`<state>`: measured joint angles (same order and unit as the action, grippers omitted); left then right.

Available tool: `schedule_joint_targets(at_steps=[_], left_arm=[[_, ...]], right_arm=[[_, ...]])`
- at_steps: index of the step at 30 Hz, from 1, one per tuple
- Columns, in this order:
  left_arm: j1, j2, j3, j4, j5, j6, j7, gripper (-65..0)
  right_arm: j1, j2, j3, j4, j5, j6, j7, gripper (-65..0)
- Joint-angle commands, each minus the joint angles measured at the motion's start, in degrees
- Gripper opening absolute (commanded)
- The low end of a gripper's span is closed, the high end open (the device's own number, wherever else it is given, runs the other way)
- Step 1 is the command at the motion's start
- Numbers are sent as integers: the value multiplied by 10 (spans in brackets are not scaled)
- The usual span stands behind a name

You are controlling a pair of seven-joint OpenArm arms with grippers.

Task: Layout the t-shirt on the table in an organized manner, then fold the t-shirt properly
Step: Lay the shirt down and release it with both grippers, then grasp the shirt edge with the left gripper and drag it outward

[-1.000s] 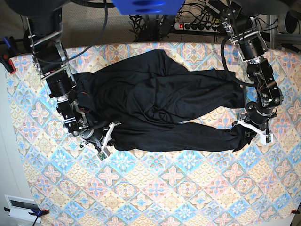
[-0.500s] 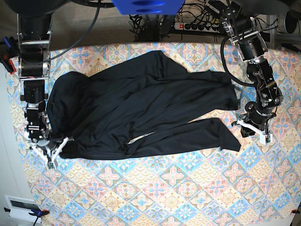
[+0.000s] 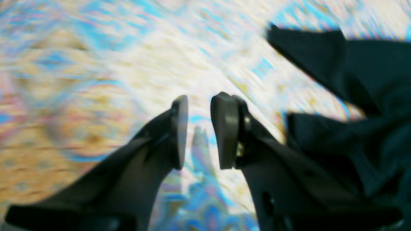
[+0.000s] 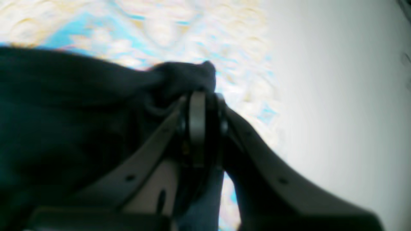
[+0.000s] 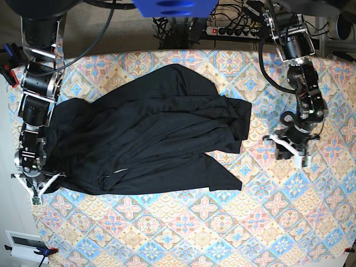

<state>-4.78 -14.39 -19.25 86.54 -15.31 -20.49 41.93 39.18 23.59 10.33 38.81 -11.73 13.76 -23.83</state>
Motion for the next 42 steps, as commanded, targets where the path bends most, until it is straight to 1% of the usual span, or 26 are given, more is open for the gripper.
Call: schedule_joint_targets(at_steps=[1,2,5,7,9,12,13,15,17,20,22,26,28,30,32,34,36,38,40,42], left_arm=[[-2,-9,5,10,-6,1,-13,-486],[2,-9,12,10,-6,1,-13,-485],[10,-9,22,10,-6,1,-13,-484],[13,-6,22,10,-8,1,-12,-484],[14,-6,28,10,-32,0,-8,-483],[6,-9,37,9,-108,0,43,-481],[-2,-9,37,8,-133,0,61,-472],[-19,-9,37,-6,-161,4,91,-445],[-40,-7,39,-40,-166,5,102,-423],[-60,-5,40,-80,-166,5,101,-403],[-76,7,49,-99,-166,5,101,-396],[-101,16,101,-143,-150,5,98,-396],[-113,26,131,-162,-141,5,81,-398],[-119,30,159,-178,-130,5,61,-414],[-132,31,188,-191,-124,4,43,-462],[-147,31,205,-207,-121,5,30,-551],[-167,28,206,-215,-115,5,24,-646],[-188,22,205,-227,-105,5,23,-650],[-206,0,192,-228,-94,5,20,-638],[-223,-8,162,-229,-83,5,16,-646]], right_arm=[[24,17,1,37,0,-6,12,-632],[17,17,-1,60,0,-6,0,-613],[-26,17,-20,146,0,-6,-43,-530],[-59,17,-32,193,0,-6,-56,-488],[-84,17,-41,236,0,-6,-59,-465],[-116,16,-47,278,1,-6,-59,-463],[-128,16,-47,288,1,-6,-59,-463],[-152,16,-47,307,1,-6,-59,-463],[-168,16,-47,327,1,-6,-60,-463],[-190,15,-47,350,1,-6,-66,-463],[-203,15,-47,361,1,-6,-73,-463],[-218,14,-47,386,1,-6,-75,-463],[-225,14,-47,394,2,-6,-75,-463],[-234,14,-47,396,2,-6,-75,-463],[-241,14,-47,396,2,-6,-75,-463],[-243,14,-47,396,2,-6,-75,-463],[-246,14,-44,396,2,-6,-75,-463],[-250,14,-43,396,2,-6,-75,-463],[-251,14,-43,397,2,-6,-75,-463],[-251,14,-43,408,2,-6,-75,-463]])
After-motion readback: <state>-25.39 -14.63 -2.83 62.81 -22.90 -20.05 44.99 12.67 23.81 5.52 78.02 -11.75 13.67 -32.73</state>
